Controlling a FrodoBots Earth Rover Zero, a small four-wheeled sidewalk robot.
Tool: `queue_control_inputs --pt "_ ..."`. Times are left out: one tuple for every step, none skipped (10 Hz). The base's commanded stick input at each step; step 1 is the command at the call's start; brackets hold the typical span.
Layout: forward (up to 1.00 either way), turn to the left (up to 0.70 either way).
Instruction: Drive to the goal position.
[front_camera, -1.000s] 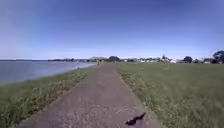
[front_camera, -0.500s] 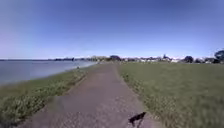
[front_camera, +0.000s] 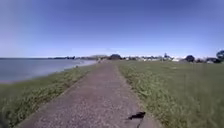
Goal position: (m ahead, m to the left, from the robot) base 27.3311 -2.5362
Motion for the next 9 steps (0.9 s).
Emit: queue_control_inputs --pt "0.7 0.0" --pt "0.7 0.0" --pt "0.7 0.0" --pt "0.7 0.0" --pt "0.7 0.0" --pt "0.7 0.0" --pt "0.7 0.0" --pt "0.7 0.0" --pt "0.7 0.0"
